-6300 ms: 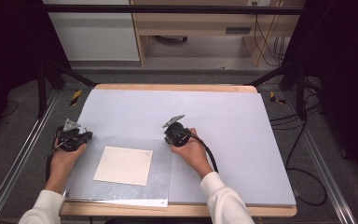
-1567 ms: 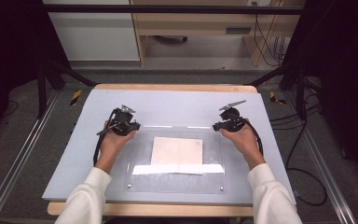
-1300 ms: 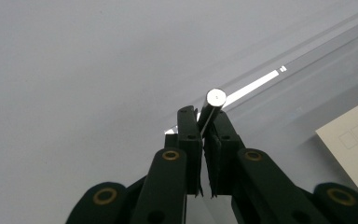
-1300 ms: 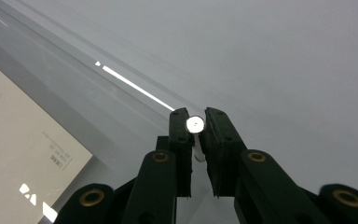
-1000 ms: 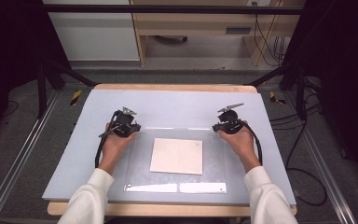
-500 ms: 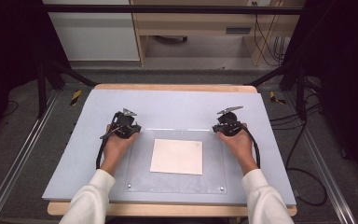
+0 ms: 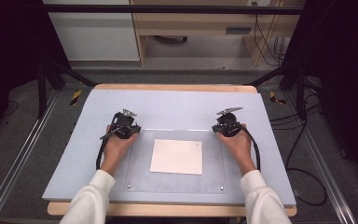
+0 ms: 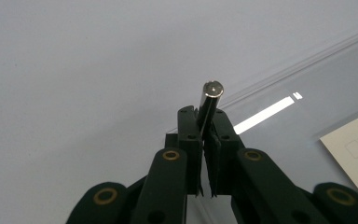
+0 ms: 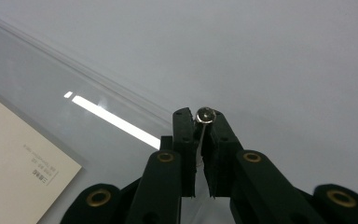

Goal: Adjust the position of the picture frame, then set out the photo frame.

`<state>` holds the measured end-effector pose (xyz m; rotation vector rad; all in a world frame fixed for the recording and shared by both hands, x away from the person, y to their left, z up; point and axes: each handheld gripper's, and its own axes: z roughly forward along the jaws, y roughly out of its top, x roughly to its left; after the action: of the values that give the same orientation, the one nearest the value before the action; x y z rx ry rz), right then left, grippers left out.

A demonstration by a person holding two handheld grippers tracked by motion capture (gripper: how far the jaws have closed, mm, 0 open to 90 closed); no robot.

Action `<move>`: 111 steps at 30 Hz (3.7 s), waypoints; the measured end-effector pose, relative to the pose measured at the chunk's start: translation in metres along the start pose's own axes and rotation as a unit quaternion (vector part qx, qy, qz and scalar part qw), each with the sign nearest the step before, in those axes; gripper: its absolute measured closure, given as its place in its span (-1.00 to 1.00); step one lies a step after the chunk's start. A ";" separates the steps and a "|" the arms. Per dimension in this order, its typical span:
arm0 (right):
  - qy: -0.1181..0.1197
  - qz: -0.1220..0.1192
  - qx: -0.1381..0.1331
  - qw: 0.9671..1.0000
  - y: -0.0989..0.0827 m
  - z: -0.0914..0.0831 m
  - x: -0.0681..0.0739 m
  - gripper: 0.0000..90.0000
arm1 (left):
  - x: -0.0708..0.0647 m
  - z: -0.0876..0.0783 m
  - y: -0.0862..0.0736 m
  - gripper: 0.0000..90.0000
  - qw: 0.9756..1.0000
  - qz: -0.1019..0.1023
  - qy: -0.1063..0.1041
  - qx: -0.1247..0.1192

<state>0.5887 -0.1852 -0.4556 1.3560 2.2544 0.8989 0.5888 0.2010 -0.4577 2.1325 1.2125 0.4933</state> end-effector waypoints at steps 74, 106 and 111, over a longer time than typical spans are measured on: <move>-0.044 0.002 -0.093 0.995 -0.014 -0.015 0.012 0.86 | -0.012 -0.009 -0.015 0.84 0.989 -0.042 0.041 -0.137; -0.014 0.017 0.046 0.999 0.021 -0.013 0.002 0.89 | -0.003 -0.011 0.016 0.88 0.999 -0.021 0.019 -0.018; -0.008 0.023 0.050 0.998 0.023 -0.012 0.001 0.90 | -0.001 -0.011 0.019 0.88 1.000 -0.019 0.013 -0.009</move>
<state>0.5963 -0.1806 -0.4315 1.4578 2.2926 0.7970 0.5940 0.1965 -0.4370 2.0904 1.2553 0.5161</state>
